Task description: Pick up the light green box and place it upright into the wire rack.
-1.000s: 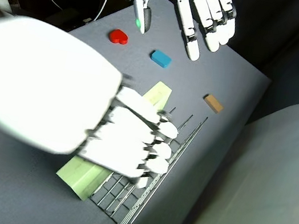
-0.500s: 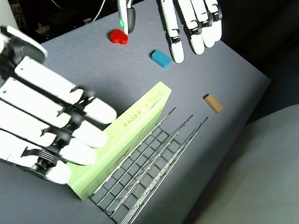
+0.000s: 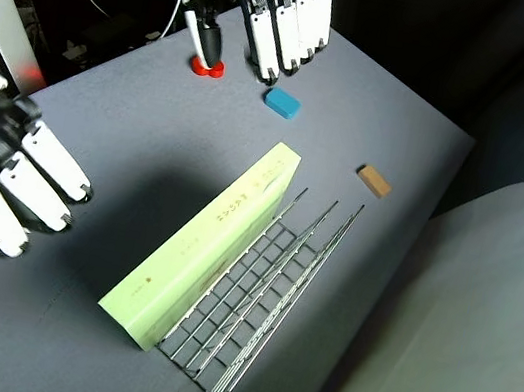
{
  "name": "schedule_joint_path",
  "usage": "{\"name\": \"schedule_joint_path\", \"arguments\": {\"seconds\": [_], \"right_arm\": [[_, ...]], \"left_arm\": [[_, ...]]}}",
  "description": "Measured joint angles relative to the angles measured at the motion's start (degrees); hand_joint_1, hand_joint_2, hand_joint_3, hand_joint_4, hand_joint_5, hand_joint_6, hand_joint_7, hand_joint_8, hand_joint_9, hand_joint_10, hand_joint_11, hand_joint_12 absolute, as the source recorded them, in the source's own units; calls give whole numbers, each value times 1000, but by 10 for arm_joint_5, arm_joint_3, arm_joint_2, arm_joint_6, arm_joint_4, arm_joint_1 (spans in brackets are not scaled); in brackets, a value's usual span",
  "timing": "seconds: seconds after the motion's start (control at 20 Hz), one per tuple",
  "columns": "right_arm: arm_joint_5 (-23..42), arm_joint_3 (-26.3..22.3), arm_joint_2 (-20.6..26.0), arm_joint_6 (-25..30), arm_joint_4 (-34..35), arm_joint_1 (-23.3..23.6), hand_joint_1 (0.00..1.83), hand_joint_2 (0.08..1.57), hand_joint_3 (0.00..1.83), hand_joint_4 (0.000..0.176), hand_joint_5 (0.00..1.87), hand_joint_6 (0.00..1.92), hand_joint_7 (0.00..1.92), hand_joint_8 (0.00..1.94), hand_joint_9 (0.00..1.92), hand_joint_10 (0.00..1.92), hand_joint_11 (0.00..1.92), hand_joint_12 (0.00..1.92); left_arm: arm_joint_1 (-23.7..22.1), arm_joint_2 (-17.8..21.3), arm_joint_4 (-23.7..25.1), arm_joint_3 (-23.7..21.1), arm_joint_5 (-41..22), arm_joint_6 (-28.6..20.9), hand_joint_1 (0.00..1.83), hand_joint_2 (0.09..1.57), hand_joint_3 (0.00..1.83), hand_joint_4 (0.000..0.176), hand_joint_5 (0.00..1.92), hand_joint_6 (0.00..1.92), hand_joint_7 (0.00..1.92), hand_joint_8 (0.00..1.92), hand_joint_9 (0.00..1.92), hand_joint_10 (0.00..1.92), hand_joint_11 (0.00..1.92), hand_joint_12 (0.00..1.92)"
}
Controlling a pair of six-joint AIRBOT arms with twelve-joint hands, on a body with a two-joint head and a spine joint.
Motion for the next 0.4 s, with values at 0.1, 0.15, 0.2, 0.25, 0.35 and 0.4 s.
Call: {"name": "schedule_joint_path", "arguments": {"seconds": [0.1, 0.15, 0.2, 0.25, 0.35, 0.4], "right_arm": [[13, 0, 0, 1, -7, 0, 332, 1439, 16, 0, 1107, 1921, 1363, 1941, 1653, 1921, 1885, 1921], [15, 0, 0, 4, -13, 0, 332, 1439, 16, 0, 1107, 1921, 1363, 1941, 1653, 1921, 1885, 1921], [17, 0, 0, 12, -20, -1, 235, 1518, 2, 0, 1200, 1921, 1422, 1941, 1678, 1921, 1891, 1921], [19, 0, 0, 13, -27, -2, 194, 1556, 0, 10, 1249, 1921, 1441, 1941, 1684, 1921, 1891, 1921], [19, 0, 0, 14, -27, -4, 174, 1567, 2, 176, 1276, 1921, 1450, 1941, 1686, 1921, 1895, 1921], [19, 0, 0, 14, -26, -4, 173, 1567, 2, 176, 1276, 1921, 1450, 1941, 1685, 1921, 1895, 1921]], "left_arm": [[5, -8, -10, 0, 1, -3, 354, 1338, 10, 32, 1025, 1921, 1121, 1921, 1123, 1921, 1233, 1921], [5, -11, -9, 0, 1, -3, 354, 1338, 10, 32, 1025, 1921, 1121, 1921, 1123, 1921, 1233, 1921], [4, -14, -6, 0, 1, -6, 309, 1373, 16, 35, 1081, 1921, 1176, 1921, 1193, 1921, 1299, 1921], [3, -15, -5, 0, 1, -6, 298, 1399, 15, 36, 1095, 1921, 1195, 1921, 1224, 1921, 1328, 1921], [4, -18, -6, 0, 4, -7, 300, 1415, 15, 36, 1099, 1921, 1200, 1921, 1231, 1921, 1335, 1921], [4, -18, -6, 0, 3, -7, 301, 1417, 15, 36, 1099, 1921, 1200, 1921, 1231, 1921, 1335, 1921]]}}
